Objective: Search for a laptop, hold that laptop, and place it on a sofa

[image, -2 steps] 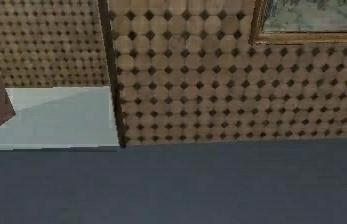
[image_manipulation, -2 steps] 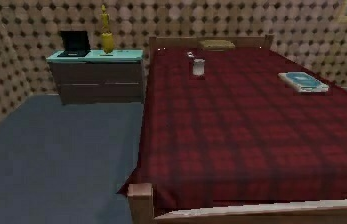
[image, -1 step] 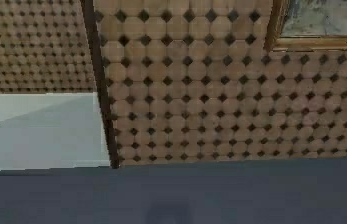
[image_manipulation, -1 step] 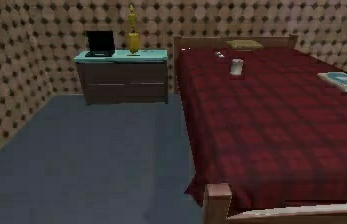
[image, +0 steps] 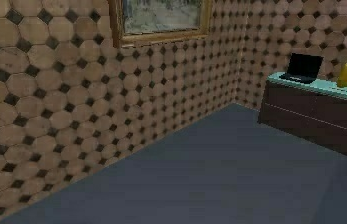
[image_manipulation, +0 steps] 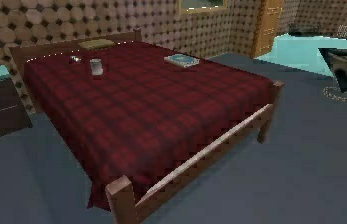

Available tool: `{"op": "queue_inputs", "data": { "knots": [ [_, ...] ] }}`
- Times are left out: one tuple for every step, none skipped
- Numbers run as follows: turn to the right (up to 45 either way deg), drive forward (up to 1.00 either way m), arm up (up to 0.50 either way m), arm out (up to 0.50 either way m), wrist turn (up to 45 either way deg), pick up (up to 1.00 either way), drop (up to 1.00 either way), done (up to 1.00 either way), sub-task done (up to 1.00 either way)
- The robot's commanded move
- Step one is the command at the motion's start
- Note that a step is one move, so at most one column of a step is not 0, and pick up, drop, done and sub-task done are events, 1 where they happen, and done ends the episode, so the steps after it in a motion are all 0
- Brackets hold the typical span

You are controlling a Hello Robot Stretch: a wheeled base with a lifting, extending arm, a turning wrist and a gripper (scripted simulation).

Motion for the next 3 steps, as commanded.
{"op": "queue_inputs", "data": {
  "knots": [
    [0.0, 0.60, 0.00, 0.00, 0.0, 0.00, 0.00, 0.00, 0.00],
    [45.0, 0.00, 0.00, 0.00, 0.0, 0.00, 0.00, 0.00, 0.00],
    [3.0, 0.00, 0.00, 0.00, 0.0, 0.00, 0.00, 0.00, 0.00]
  ]
}}
